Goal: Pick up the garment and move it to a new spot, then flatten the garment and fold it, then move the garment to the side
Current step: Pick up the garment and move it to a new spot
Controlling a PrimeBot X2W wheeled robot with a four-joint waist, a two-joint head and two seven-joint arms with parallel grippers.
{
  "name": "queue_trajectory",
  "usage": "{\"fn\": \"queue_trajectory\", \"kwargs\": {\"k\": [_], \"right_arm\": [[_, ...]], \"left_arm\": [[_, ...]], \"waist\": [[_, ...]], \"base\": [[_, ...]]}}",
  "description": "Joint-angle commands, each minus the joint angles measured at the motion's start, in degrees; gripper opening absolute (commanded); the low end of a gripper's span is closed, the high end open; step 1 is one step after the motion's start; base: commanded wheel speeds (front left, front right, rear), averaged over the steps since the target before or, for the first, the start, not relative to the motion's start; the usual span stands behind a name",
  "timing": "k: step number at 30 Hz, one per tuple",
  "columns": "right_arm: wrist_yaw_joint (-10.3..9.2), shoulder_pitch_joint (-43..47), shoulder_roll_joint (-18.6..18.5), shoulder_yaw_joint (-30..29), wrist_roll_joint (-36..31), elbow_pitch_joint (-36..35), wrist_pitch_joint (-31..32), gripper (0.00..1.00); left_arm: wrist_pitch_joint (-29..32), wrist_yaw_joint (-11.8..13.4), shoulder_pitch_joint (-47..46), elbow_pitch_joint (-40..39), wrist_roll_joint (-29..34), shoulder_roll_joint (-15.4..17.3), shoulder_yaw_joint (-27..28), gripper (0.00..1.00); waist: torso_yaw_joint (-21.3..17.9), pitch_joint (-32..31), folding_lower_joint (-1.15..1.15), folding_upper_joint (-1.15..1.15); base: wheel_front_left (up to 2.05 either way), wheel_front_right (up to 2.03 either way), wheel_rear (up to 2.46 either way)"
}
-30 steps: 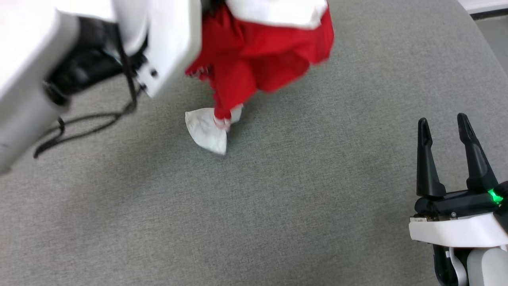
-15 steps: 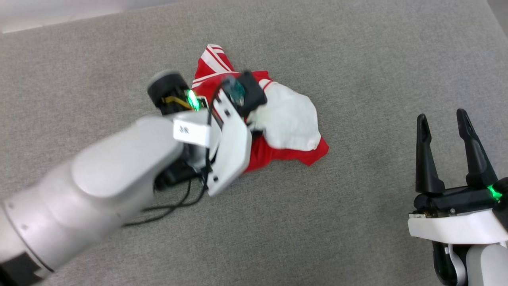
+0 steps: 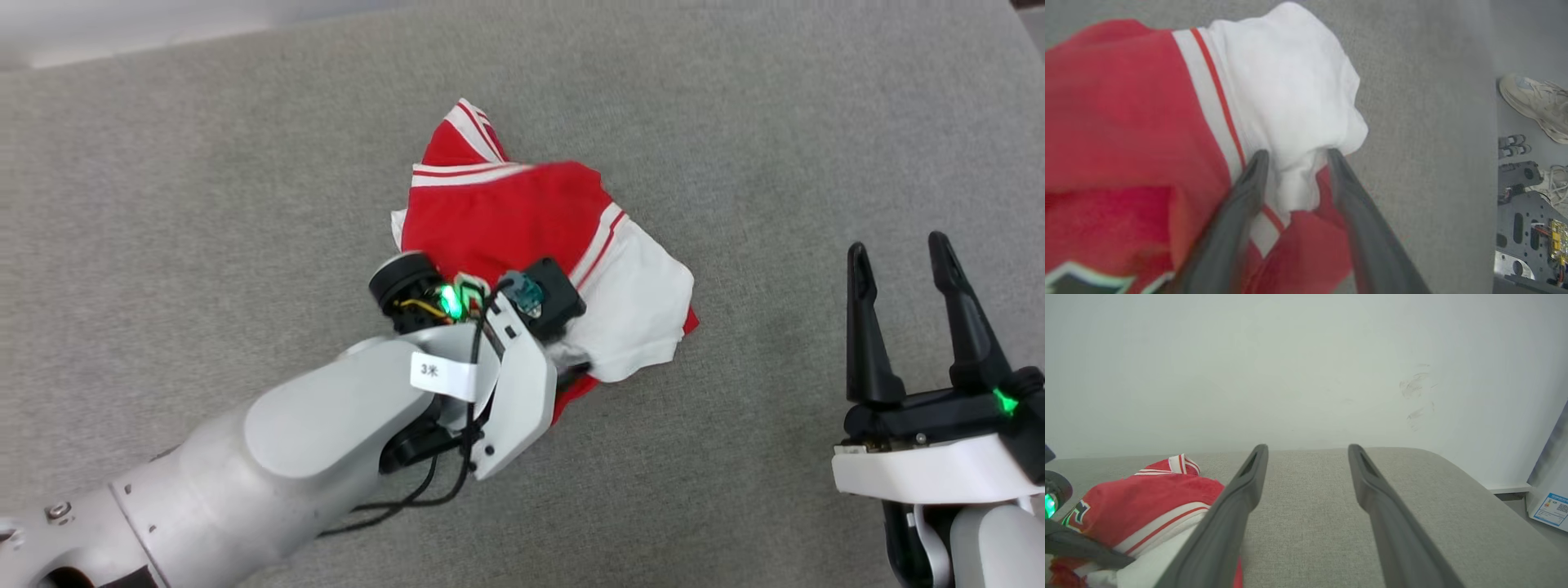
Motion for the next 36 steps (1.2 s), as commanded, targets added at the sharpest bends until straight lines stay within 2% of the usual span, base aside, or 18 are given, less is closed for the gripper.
{"fn": "queue_trajectory", "kwargs": {"k": [1, 3, 5, 10, 13, 16, 20, 23, 26, 32, 36], "right_arm": [[-0.02, 0.66, 0.12, 0.16, -0.58, 0.28, -0.14, 1.0], [-0.02, 1.11, 0.12, 0.29, -0.74, 0.5, -0.14, 1.0], [-0.02, 1.6, 0.12, 0.23, -0.59, 0.54, -0.14, 1.0], [-0.03, 2.98, 0.11, 0.29, -0.86, 0.78, -0.14, 1.0], [-0.02, 3.55, 0.12, 0.21, -1.02, 0.9, -0.14, 1.0], [-0.03, 4.34, 0.12, 0.22, -1.22, 1.04, -0.15, 1.0], [-0.02, 4.87, 0.12, 0.23, -1.28, 1.05, -0.14, 1.0], [-0.03, 5.3, 0.11, 0.27, -1.39, 1.1, -0.14, 1.0], [-0.02, 5.39, 0.12, 0.41, -1.56, 1.08, -0.14, 1.0], [-0.03, 5.7, 0.11, 0.3, -1.79, 1.21, -0.14, 1.0], [-0.02, 6.11, 0.11, 0.28, -1.76, 1.41, -0.14, 1.0]], "left_arm": [[-2.3, -0.04, -0.91, 0.33, 0.15, -0.43, 0.31, 1.0], [-7.48, 0.2, -1.41, 0.68, 0.72, -0.76, 2.16, 1.0], [-12.55, 1.51, -0.99, 0.94, 1.57, -0.64, 4.07, 1.0], [-24.1, 7.1, 1.06, -0.09, 5.36, 1.18, 8.05, 1.0], [-30.76, 12.41, 2.71, -0.91, 7.94, 2.87, 10.75, 1.0], [-34.51, 17.72, 5.71, -2.15, 9.46, 3.96, 13.43, 1.0], [-35.94, 24.97, 10.44, -3.95, 12.52, 5.71, 18.3, 1.0], [-36.06, 30.33, 15.7, -7.79, 16.51, 5.15, 23.33, 1.0], [-35.97, 34.32, 21.71, -11.13, 20.55, 4.86, 29.29, 1.0], [-35.98, 37.54, 33.96, -15.73, 27.06, 2.07, 39.13, 1.0], [-35.99, 37.18, 41.33, -17.86, 30.71, -1.03, 45.8, 1.0]], "waist": [[0.74, -1.51, 0.0, 0.0], [1.26, -2.86, 0.0, 0.0], [1.73, -4.12, 0.0, 0.0], [3.07, -6.81, 0.0, 0.0], [3.99, -8.1, 0.0, 0.0], [5.02, -9.13, 0.0, 0.0], [6.41, -9.9, 0.0, 0.0], [7.35, -10.24, 0.0, 0.0], [8.11, -10.44, 0.0, 0.0], [9.18, -10.71, 0.0, 0.0], [9.57, -11.22, 0.0, 0.0]], "base": [[0.0, 0.0, 0.0], [0.0, 0.0, 0.0], [0.0, 0.0, 0.0], [0.0, 0.0, 0.0], [0.0, 0.0, 0.0], [0.0, 0.0, 0.0], [0.0, 0.0, 0.0], [0.0, 0.0, 0.0], [0.0, 0.0, 0.0], [0.0, 0.0, 0.0], [0.0, 0.0, 0.0]]}}
